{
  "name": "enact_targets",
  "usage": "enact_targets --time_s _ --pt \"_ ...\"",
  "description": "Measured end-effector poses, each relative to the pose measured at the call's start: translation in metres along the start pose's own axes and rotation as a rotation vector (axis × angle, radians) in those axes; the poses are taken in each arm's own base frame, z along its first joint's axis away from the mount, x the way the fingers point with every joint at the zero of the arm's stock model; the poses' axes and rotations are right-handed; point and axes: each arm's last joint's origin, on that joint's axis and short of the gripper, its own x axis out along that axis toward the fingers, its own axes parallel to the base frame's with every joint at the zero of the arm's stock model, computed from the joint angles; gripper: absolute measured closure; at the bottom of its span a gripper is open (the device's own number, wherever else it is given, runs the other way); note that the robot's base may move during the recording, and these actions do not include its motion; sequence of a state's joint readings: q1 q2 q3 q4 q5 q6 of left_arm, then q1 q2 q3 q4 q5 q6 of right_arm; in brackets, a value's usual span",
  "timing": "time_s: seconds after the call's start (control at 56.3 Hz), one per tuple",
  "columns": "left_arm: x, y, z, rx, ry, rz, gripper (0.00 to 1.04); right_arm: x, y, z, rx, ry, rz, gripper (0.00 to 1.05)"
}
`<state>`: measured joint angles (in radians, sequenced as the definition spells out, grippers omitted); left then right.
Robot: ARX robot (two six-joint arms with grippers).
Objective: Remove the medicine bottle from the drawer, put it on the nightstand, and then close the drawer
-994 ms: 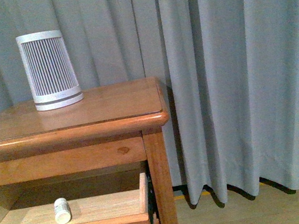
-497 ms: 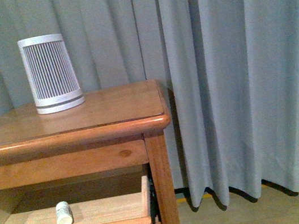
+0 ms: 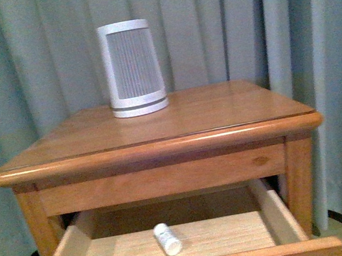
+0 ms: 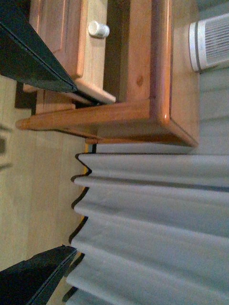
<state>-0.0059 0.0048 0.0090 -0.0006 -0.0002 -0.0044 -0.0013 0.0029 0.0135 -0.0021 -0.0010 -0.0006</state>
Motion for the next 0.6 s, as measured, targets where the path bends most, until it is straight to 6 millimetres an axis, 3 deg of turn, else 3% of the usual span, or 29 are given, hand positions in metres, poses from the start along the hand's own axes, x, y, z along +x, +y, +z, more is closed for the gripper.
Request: enact_targets --time_s 0.533,0.604 --pt "-0.0001 0.0001 0.0001 0.0 -0.002 0.003 0.07 0.0 0.0001 0.0001 0.0 -0.001 0.003 0.07" --pt "-0.0001 0.0001 0.0001 0.0 -0.002 0.003 0.07 0.0069 0.0019 0.0029 0.074 0.124 -0.069 0.07"
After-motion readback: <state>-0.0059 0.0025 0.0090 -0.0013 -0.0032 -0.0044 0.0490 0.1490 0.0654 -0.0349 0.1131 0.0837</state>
